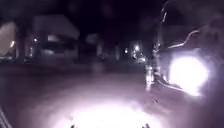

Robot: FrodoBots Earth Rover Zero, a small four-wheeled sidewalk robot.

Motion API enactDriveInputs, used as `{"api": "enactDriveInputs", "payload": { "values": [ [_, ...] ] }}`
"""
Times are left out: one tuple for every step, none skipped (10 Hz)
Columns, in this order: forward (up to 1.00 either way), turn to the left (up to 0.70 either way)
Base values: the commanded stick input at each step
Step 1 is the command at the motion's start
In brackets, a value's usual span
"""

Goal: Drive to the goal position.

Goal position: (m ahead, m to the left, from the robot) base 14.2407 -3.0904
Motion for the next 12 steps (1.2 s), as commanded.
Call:
{"api": "enactDriveInputs", "payload": {
  "values": [
    [0.85,0.0],
    [0.85,0.0],
    [0.85,0.0],
    [0.85,0.0],
    [0.85,0.0],
    [0.85,0.0],
    [0.85,0.0],
    [0.85,0.0],
    [0.85,0.0],
    [0.85,0.0],
    [0.85,0.0],
    [0.85,0.0]
  ]
}}
